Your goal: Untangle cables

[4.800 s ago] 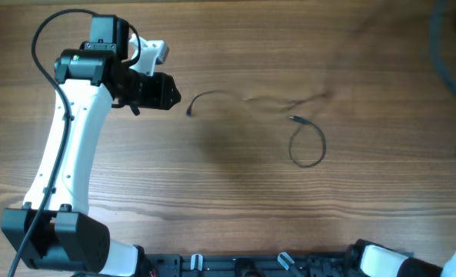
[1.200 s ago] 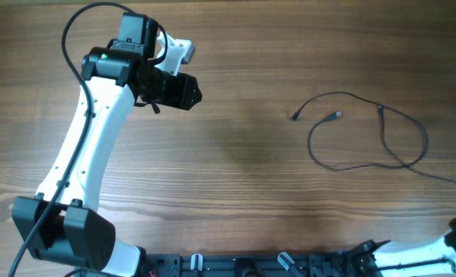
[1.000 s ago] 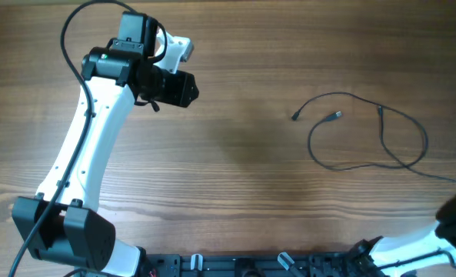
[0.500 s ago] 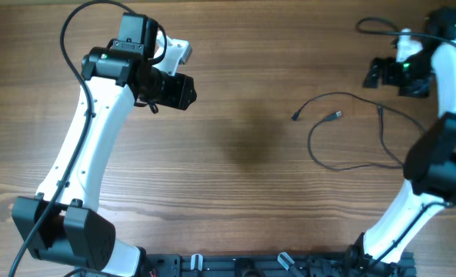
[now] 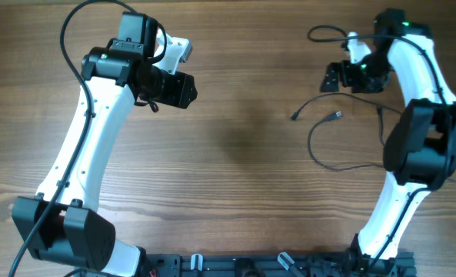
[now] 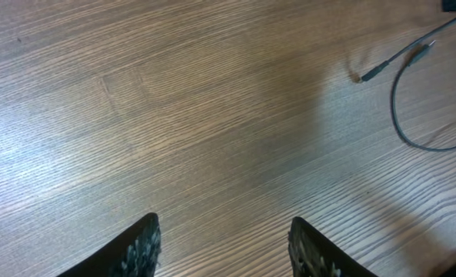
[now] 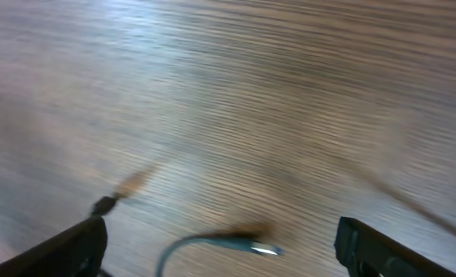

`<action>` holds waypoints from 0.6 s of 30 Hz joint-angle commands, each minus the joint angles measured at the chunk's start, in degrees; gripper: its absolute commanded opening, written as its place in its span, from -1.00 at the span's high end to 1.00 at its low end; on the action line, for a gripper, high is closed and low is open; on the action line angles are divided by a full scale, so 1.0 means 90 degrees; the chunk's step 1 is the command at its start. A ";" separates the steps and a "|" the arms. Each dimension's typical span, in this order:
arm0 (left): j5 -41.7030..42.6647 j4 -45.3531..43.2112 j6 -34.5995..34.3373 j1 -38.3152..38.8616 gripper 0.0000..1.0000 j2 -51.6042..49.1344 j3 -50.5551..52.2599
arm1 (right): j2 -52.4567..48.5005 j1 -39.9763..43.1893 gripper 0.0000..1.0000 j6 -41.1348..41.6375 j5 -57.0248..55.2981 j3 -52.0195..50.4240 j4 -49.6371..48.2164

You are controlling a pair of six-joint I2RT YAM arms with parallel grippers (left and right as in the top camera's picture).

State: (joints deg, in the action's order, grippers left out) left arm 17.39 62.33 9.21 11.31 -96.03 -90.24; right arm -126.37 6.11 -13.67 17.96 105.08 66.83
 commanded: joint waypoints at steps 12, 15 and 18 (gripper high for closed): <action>-0.0034 0.0109 0.0124 0.0005 -0.08 -0.0066 0.0002 | -0.0046 -0.0787 0.91 0.0585 0.0274 -0.0063 0.0403; -0.0036 0.0107 0.0124 0.0005 -0.07 -0.0066 0.0002 | -0.0046 -0.0865 0.91 0.1549 0.0306 -0.0063 0.0362; -0.0034 0.0182 0.0124 0.0005 -0.08 -0.0066 0.0002 | -0.0046 -0.0835 0.47 0.3422 -0.0937 -0.0063 0.0107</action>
State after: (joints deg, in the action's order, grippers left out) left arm 17.39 63.26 9.21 11.31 -96.03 -90.24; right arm -126.37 -1.23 -2.13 18.48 105.06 69.25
